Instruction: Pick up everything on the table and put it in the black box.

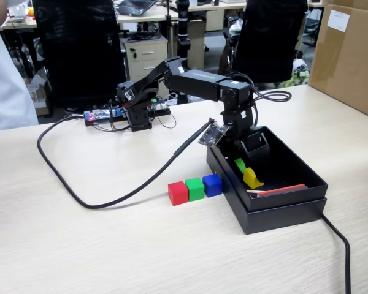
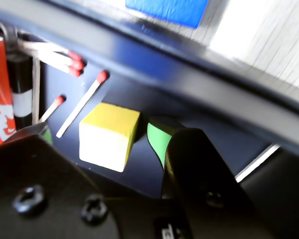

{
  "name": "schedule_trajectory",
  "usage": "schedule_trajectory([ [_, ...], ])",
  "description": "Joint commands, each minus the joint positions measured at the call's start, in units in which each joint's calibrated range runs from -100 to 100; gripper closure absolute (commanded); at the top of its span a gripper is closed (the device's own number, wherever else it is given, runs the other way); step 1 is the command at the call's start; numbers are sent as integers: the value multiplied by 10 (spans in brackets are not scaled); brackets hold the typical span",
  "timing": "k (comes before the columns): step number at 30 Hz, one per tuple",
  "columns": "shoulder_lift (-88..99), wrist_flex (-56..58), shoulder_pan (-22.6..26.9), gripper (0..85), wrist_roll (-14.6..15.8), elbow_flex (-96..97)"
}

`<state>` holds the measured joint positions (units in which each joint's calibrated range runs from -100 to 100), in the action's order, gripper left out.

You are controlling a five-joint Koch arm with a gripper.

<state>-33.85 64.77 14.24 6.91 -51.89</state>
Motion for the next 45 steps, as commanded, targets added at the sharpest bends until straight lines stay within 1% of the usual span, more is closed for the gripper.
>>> schedule_trajectory([
  [1,98,17,-7,422,0,-18],
  [7,330,17,-25,423,6,7],
  [9,407,17,-35,424,5,19],
  [10,474,17,-51,426,2,65],
  [13,539,17,-73,424,-11,141],
  [15,549,17,-89,412,-15,174],
  [19,523,17,-118,387,-30,239],
  [25,396,17,-139,374,-42,220],
  [26,349,16,-145,374,-47,204],
  [33,269,17,-150,374,-50,203],
  [45,161,17,-141,376,-46,188],
])
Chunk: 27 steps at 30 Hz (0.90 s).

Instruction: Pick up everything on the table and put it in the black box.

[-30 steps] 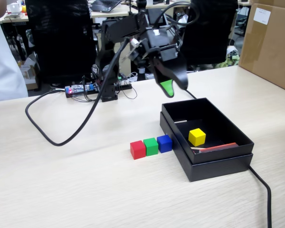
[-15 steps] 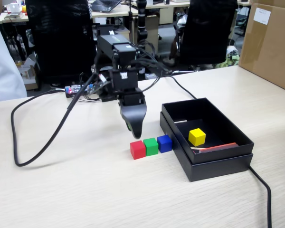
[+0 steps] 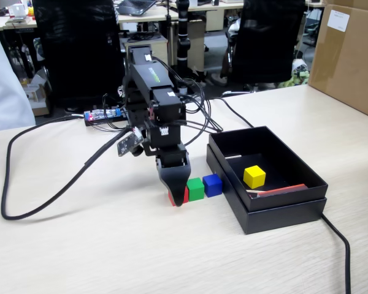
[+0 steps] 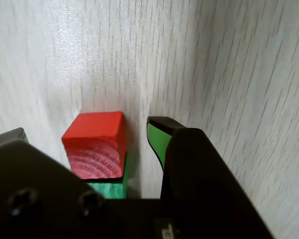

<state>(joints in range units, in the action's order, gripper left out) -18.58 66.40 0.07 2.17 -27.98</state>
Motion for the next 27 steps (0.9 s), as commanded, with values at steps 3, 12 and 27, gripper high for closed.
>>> schedule_trajectory([
  [3,-12,1,2,383,0,-59],
  [12,-40,1,0,677,-4,-95],
  [27,346,1,22,739,-9,-35],
])
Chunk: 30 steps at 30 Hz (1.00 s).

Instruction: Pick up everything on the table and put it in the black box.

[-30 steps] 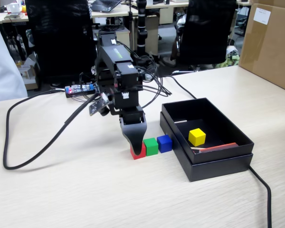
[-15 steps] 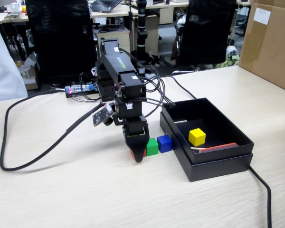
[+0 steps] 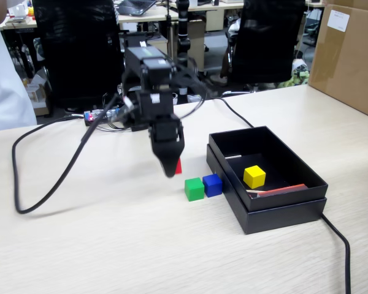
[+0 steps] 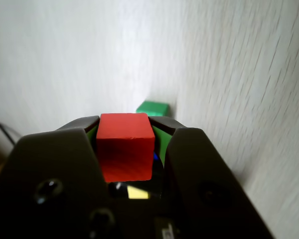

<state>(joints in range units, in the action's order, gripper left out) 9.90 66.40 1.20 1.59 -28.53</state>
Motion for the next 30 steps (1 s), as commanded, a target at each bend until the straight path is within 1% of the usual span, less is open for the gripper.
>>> schedule_trajectory([
  [1,69,1,24,738,-2,-33],
  [5,63,1,69,738,10,-55],
  [7,1,1,106,737,21,-100],
  [9,-48,1,125,737,29,-135],
  [14,-171,1,146,735,40,-208],
  [19,-260,1,153,733,41,-215],
  [30,-320,2,154,729,44,-182],
])
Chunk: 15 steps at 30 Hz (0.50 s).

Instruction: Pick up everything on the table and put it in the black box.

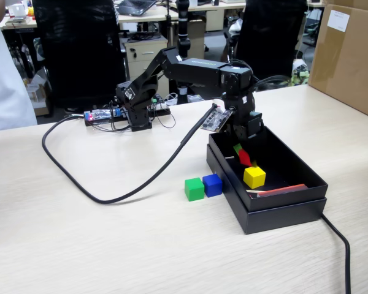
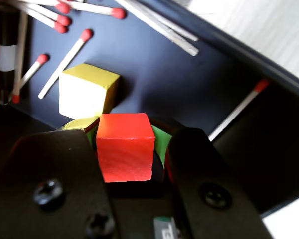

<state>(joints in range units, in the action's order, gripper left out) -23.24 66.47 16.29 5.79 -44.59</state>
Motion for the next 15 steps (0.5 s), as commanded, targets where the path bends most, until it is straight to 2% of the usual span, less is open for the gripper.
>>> schedule_trajectory([
  [1,8,1,3,726,2,-21],
  [3,-3,3,4,680,2,-20],
  [6,-13,9,5,665,3,-20],
  [12,22,10,5,476,4,-17],
  [15,81,10,0,460,3,-6],
])
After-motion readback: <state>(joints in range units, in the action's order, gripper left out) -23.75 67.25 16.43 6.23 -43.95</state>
